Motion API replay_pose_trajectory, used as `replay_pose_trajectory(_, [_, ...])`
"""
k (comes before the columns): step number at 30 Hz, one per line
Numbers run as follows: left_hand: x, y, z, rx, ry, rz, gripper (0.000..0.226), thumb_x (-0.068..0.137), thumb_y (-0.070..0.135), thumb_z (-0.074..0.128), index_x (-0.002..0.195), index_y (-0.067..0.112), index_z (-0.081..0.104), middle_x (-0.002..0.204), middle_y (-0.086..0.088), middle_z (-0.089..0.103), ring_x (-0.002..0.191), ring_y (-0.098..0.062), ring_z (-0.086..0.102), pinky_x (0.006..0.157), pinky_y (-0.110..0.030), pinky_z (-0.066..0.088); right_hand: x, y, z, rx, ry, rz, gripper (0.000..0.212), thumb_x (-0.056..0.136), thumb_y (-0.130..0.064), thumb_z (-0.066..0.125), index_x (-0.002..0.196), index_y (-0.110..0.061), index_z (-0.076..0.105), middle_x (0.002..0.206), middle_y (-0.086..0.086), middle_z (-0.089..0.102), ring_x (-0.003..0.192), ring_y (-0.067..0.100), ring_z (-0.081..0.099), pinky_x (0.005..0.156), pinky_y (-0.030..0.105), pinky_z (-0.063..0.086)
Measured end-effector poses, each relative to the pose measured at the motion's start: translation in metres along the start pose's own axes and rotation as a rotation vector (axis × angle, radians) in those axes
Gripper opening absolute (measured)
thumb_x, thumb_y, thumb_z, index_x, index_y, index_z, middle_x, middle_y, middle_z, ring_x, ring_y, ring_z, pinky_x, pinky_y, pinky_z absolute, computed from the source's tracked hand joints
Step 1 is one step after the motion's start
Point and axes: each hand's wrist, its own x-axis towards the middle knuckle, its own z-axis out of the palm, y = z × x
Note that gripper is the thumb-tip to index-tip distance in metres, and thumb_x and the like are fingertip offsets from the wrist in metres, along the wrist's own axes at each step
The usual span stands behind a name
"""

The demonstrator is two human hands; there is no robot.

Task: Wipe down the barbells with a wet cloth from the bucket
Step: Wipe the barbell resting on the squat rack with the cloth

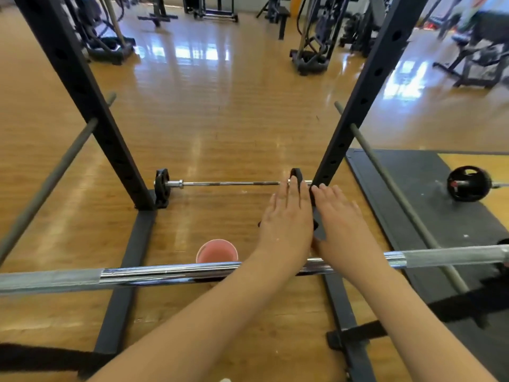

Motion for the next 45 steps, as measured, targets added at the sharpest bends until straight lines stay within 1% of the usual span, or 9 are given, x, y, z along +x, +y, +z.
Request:
replay_pose_trajectory(5, [-0.004,0.051,0.004,-0.005,0.016,-0.044,0.074,0.099,0.017,0.041,0.147,0.003,-0.014,0.158,-0.015,-0.011,0.146,-0.027,-0.011,0.118,-0.036,0.002,-0.020,0.052,-0.008,-0.022,-0.042,-0.016,0.089,0.090,-0.031,0.061,0.151,-0.019,-0.003,0.159,-0.002,-0.002,0.145,0.017,-0.007,0.116,0.038,0.001])
replay_pose_trajectory(12, [-0.004,0.129,0.004,-0.018,-0.025,-0.068,0.076,0.098,0.013,0.043,0.147,0.003,-0.014,0.157,-0.016,-0.014,0.145,-0.027,-0.012,0.117,-0.036,0.000,-0.050,0.126,-0.023,-0.013,-0.113,-0.001,0.090,0.090,-0.038,0.059,0.151,-0.021,-0.006,0.158,-0.004,-0.006,0.144,0.015,-0.010,0.115,0.036,-0.003])
replay_pose_trajectory(16, [-0.001,0.154,0.002,-0.016,-0.057,-0.025,0.085,0.095,0.019,0.050,0.148,0.004,-0.015,0.157,-0.014,-0.015,0.145,-0.026,-0.013,0.117,-0.036,-0.001,-0.061,0.154,-0.031,0.003,-0.086,0.041,0.091,0.089,-0.039,0.060,0.150,-0.021,-0.005,0.158,-0.003,-0.005,0.144,0.014,-0.010,0.116,0.037,-0.002])
replay_pose_trajectory(20, [-0.001,0.175,0.008,-0.031,-0.045,0.046,0.082,0.096,0.020,0.049,0.148,0.004,-0.013,0.157,-0.014,-0.013,0.145,-0.026,-0.013,0.117,-0.035,-0.002,-0.076,0.179,-0.031,0.051,-0.057,0.126,0.098,0.084,-0.040,0.066,0.150,-0.022,-0.003,0.158,-0.004,-0.001,0.144,0.013,-0.007,0.116,0.037,-0.001])
replay_pose_trajectory(24, [-0.005,0.201,0.014,-0.036,-0.104,0.089,0.078,0.098,0.021,0.045,0.149,0.005,-0.012,0.158,-0.013,-0.014,0.145,-0.025,-0.014,0.117,-0.035,-0.002,-0.092,0.197,-0.027,0.079,-0.029,0.163,0.097,0.082,-0.041,0.068,0.151,-0.022,0.002,0.158,-0.005,0.004,0.145,0.013,-0.004,0.116,0.038,0.001])
replay_pose_trajectory(28, [-0.002,0.224,0.024,0.009,-0.136,0.103,0.077,0.098,0.020,0.044,0.148,0.005,-0.013,0.157,-0.013,-0.015,0.145,-0.025,-0.014,0.118,-0.036,0.000,-0.105,0.222,-0.023,0.027,0.003,0.194,0.096,0.083,-0.043,0.066,0.151,-0.021,0.001,0.159,-0.003,0.004,0.145,0.017,-0.007,0.115,0.040,-0.004])
replay_pose_trajectory(31, [0.005,0.245,0.028,0.030,-0.146,0.089,0.075,0.099,0.021,0.042,0.148,0.004,-0.013,0.157,-0.014,-0.015,0.145,-0.025,-0.013,0.119,-0.036,0.000,-0.109,0.246,-0.023,-0.021,-0.019,0.225,0.096,0.084,-0.047,0.062,0.151,-0.020,-0.002,0.159,-0.001,0.000,0.145,0.020,-0.009,0.115,0.044,-0.003])
replay_pose_trajectory(40, [0.032,0.336,0.048,-0.017,-0.129,-0.049,0.076,0.098,0.019,0.043,0.149,0.006,-0.012,0.158,-0.012,-0.014,0.145,-0.024,-0.013,0.118,-0.035,-0.002,-0.112,0.339,-0.042,-0.005,-0.096,0.113,0.096,0.085,-0.040,0.065,0.151,-0.017,-0.002,0.159,0.000,0.000,0.145,0.020,-0.007,0.115,0.039,0.001])
replay_pose_trajectory(45, [0.037,0.365,0.053,0.014,-0.143,-0.059,0.073,0.099,0.019,0.040,0.149,0.006,-0.012,0.157,-0.014,-0.014,0.145,-0.026,-0.013,0.119,-0.036,-0.002,-0.117,0.362,-0.048,0.008,-0.104,0.077,0.095,0.086,-0.036,0.066,0.151,-0.018,-0.001,0.159,0.000,-0.002,0.145,0.020,-0.008,0.115,0.038,-0.001])
